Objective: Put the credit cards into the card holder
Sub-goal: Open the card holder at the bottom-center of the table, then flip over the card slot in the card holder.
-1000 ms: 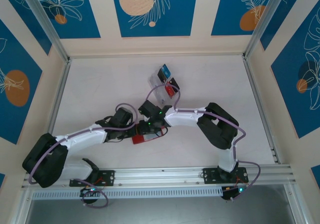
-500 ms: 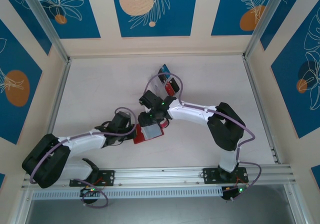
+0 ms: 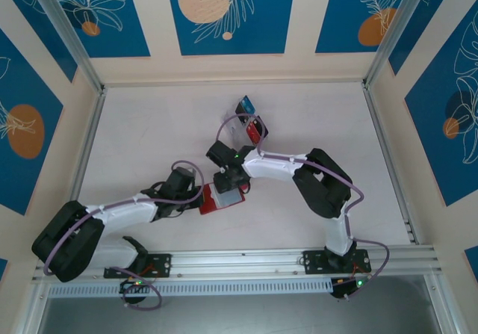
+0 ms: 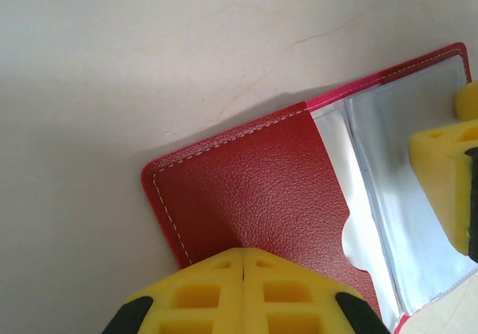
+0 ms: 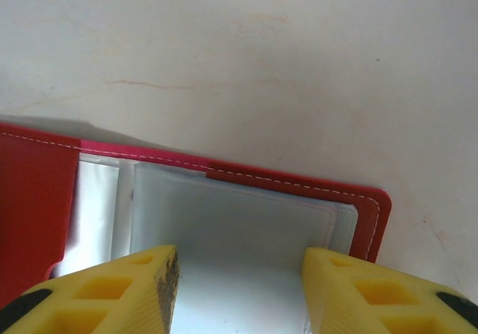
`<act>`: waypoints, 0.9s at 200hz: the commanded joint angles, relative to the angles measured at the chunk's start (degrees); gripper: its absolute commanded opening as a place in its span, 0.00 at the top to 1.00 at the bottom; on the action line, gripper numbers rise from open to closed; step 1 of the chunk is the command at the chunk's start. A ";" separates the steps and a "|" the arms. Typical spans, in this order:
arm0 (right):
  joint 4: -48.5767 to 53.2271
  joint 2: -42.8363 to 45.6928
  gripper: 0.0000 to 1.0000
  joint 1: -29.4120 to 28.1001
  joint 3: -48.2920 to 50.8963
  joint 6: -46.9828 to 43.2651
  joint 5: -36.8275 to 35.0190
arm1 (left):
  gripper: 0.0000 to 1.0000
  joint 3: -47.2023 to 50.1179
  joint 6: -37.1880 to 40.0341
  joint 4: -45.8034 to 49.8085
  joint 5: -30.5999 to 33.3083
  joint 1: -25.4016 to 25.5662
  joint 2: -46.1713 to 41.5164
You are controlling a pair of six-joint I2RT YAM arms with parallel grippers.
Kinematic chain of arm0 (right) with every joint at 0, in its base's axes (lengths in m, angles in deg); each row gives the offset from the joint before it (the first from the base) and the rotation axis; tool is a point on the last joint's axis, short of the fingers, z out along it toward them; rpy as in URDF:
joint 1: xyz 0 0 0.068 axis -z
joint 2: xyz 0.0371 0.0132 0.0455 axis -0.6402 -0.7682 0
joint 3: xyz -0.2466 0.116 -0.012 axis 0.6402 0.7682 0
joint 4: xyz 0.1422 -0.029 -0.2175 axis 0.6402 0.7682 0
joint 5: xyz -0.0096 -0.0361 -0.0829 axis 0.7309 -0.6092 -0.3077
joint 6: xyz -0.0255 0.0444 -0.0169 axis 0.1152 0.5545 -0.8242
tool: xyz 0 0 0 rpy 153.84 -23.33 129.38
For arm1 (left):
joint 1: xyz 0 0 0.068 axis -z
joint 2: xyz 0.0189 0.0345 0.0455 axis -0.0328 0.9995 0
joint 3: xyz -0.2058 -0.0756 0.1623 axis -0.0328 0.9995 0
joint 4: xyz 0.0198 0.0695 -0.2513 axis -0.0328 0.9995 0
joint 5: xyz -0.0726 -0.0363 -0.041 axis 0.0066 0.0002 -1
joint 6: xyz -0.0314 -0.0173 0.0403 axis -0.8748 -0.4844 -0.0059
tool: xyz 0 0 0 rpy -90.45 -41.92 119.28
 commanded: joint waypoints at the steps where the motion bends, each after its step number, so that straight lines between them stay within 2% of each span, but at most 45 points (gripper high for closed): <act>1: 2.07 -2.35 0.51 -0.79 -0.58 0.32 -2.51 | 1.00 1.97 0.74 3.17 -1.16 -0.41 0.72; 34: 1.90 -3.64 0.59 -1.86 0.55 1.92 -2.63 | 1.00 1.89 0.90 3.21 -1.16 -0.40 0.31; 68: 1.03 -3.17 0.79 -2.62 1.76 2.51 -1.91 | 1.00 1.92 1.03 3.17 -1.25 -0.47 0.35; 110: -0.42 -0.08 0.99 -2.49 2.16 2.16 1.10 | 1.00 1.97 1.60 2.17 -1.69 -0.44 1.19; 180: -1.76 4.92 1.00 -1.46 1.45 3.58 9.17 | 1.00 1.97 2.13 -0.38 -3.01 -0.24 3.37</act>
